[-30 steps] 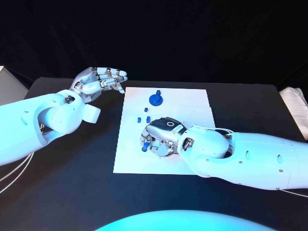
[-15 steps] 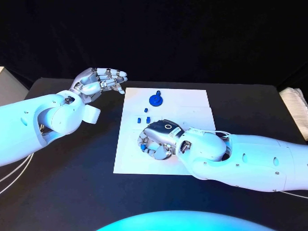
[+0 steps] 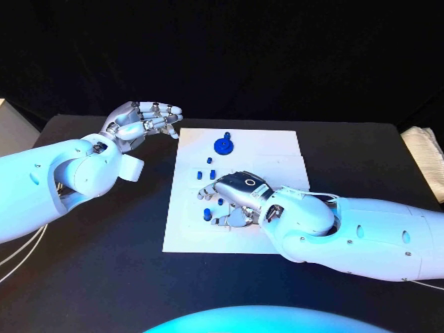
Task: Assemble the parts on the task board
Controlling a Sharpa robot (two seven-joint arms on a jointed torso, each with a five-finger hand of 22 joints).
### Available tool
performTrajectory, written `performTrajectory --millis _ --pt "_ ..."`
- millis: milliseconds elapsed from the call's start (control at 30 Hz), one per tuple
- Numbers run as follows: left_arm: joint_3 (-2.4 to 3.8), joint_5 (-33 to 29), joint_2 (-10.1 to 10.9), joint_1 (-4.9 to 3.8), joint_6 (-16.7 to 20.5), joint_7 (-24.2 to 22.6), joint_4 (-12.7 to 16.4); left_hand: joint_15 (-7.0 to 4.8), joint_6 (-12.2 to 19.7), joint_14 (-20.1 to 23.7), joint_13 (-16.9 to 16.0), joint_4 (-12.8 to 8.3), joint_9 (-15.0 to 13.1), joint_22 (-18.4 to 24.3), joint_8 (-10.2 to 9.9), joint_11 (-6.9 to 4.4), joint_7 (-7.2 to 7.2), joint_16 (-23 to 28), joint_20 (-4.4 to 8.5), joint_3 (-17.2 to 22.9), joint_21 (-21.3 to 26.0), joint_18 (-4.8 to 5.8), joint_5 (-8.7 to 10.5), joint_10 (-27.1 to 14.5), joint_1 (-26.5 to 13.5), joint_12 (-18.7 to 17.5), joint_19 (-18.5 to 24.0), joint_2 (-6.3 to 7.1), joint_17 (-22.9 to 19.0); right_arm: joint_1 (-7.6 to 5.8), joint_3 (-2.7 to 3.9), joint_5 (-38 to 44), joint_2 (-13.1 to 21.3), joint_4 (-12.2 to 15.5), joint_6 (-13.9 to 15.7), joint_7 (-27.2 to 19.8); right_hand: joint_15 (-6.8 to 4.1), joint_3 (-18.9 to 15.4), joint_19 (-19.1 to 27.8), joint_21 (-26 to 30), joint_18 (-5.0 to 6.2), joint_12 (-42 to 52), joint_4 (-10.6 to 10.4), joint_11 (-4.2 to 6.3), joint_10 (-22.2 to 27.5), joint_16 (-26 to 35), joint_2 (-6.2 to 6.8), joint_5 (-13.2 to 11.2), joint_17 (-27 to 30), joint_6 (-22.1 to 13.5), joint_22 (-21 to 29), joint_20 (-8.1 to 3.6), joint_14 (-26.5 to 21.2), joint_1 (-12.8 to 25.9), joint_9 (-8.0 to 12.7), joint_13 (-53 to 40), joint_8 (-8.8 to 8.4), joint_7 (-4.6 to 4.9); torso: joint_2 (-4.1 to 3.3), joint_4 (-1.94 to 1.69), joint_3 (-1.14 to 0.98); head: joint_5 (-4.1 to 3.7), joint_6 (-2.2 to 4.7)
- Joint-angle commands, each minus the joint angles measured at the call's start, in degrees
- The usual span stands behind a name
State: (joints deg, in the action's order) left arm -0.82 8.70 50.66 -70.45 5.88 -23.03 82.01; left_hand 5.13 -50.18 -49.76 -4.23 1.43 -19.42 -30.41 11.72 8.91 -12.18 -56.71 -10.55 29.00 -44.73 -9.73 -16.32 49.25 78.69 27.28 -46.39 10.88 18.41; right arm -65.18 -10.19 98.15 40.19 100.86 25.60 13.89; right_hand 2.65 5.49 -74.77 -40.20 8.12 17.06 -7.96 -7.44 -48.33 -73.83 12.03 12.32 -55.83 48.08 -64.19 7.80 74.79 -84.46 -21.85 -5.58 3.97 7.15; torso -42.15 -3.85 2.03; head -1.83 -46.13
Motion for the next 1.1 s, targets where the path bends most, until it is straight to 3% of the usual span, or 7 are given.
performTrajectory --millis 33,67,333,433,533,733,1100 --pt "0.03 -0.34 0.03 0.1 -0.93 -0.21 0.1 0.03 0.38 -0.16 0.09 -0.03 0.07 0.09 -0.32 0.05 0.17 0.23 0.03 -0.42 0.31 -0.71 0.0 -0.47 0.07 -0.22 -0.52 -0.25 -0.03 0.04 0.06 -0.12 1.34 0.97 4.91 -0.87 -0.06 -2.44 -0.11 0.02 0.53 2.88 -5.24 0.09 1.6 -0.49 0.53 -0.04 0.8 -0.37 -0.05 0.15 -0.33 -3.04 0.05 -0.3 0.27 -0.01 -0.05 -0.05 0.03 -0.15 0.04" --pt "0.03 -0.35 0.06 0.13 -0.93 -0.21 0.1 0.03 0.38 -0.16 0.09 -0.03 0.07 0.09 -0.32 0.05 0.17 0.23 0.03 -0.42 0.31 -0.71 0.0 -0.47 0.07 -0.22 -0.52 -0.25 -0.03 0.01 0.12 -0.45 2.02 1.37 5.31 -1.04 -0.16 -2.92 -0.38 -0.25 0.46 4.84 -8.18 0.19 2.19 -0.85 0.9 0.05 1.09 -0.41 -0.26 0.11 -0.23 -4.77 0.04 -0.45 0.34 0.06 -0.03 -0.04 0.04 -0.17 0.04" --pt "0.02 -0.38 0.31 0.31 -0.99 -0.18 0.23 0.03 0.38 -0.16 0.09 -0.03 0.07 0.09 -0.32 0.05 0.17 0.23 0.03 -0.42 0.31 -0.71 0.0 -0.47 0.07 -0.22 -0.52 -0.25 -0.03 -1.32 0.77 -12.04 9.35 4.31 6.34 -2.48 -2.03 -0.98 -5.32 -11.16 -1.18 10.84 -8.51 2.28 -4.75 -3.85 -1.07 0.45 -3.74 3.21 -5.91 -1.46 4.62 -4.72 -0.45 -1.46 2.26 1.95 -0.02 -0.01 0.17 -0.61 0.15" --pt "0.02 -0.39 0.49 0.39 -0.95 -0.26 0.43 0.05 0.41 -0.12 0.09 -0.02 0.08 0.12 -0.33 0.07 0.16 0.28 0.03 -0.45 0.38 -0.7 0.0 -0.51 0.07 -0.22 -0.52 -0.24 -0.04 -2.46 0.92 -21.99 13.34 4.56 4.81 -1.38 -4.01 1.09 -10.39 -25.76 -3.61 19.12 -8.73 4.41 -17.72 -8.06 -2.02 0.78 -13.08 5.85 -13.48 -3.42 10.23 -3.15 -0.64 -6.06 3.78 1.11 0.02 0.09 0.16 -1.02 0.17" --pt "0.02 -0.49 0.84 0.46 -0.83 -0.35 0.82 0.05 0.42 -0.11 0.09 -0.01 0.09 0.13 -0.34 0.07 0.16 0.29 0.02 -0.47 0.4 -0.7 0.01 -0.52 0.05 -0.22 -0.51 -0.22 -0.04 -2.99 0.97 -27.6 16.43 4.81 3.81 -0.61 -4.49 1.16 -11.22 -28.53 -4.12 26.05 -8.45 4.88 -18.17 -8.13 -1.49 -0.26 -13.99 6.62 -15.08 -3.97 10.98 0.04 -0.82 -12.17 4.93 0.5 -0.01 0.19 0.17 -1.36 0.22" --pt "0.02 -0.72 1.65 0.75 -0.68 -0.49 1.67 0.06 0.48 -0.1 0.09 0.01 0.1 0.15 -0.37 0.08 0.15 0.31 0.01 -0.51 0.43 -0.69 0.01 -0.53 0.02 -0.22 -0.52 -0.19 -0.04 -3.45 0.98 -34.79 21.89 5.77 1.59 0.29 -4.92 1.66 -12.13 -33.09 -4.91 57.1 -8.47 5.4 -27.55 -10.01 -2.17 -1.63 -18.52 7.66 -17.87 -4.51 12.28 5.21 -1.71 -56.13 8.35 -0.27 -0.07 0.18 0.04 -1.95 0.31" --pt "0.02 -0.8 2.25 1.05 -0.72 -0.54 2.48 0.08 0.53 -0.1 0.09 0.05 0.12 0.19 -0.4 0.09 0.14 0.33 0.0 -0.55 0.49 -0.68 0.01 -0.56 -0.03 -0.22 -0.52 -0.17 -0.03 -3.55 0.5 -33.84 27.81 7.71 -1.91 3.57 -5.37 0.22 -12.87 -37.1 -5.64 63.73 -8.73 5.93 -32.37 -12.02 -3.09 -1.24 -23.11 9.19 -20.06 -4.82 13.16 10.07 -2.12 -68.33 10.58 -1.01 0.04 0.07 0.11 -2.62 -0.08"
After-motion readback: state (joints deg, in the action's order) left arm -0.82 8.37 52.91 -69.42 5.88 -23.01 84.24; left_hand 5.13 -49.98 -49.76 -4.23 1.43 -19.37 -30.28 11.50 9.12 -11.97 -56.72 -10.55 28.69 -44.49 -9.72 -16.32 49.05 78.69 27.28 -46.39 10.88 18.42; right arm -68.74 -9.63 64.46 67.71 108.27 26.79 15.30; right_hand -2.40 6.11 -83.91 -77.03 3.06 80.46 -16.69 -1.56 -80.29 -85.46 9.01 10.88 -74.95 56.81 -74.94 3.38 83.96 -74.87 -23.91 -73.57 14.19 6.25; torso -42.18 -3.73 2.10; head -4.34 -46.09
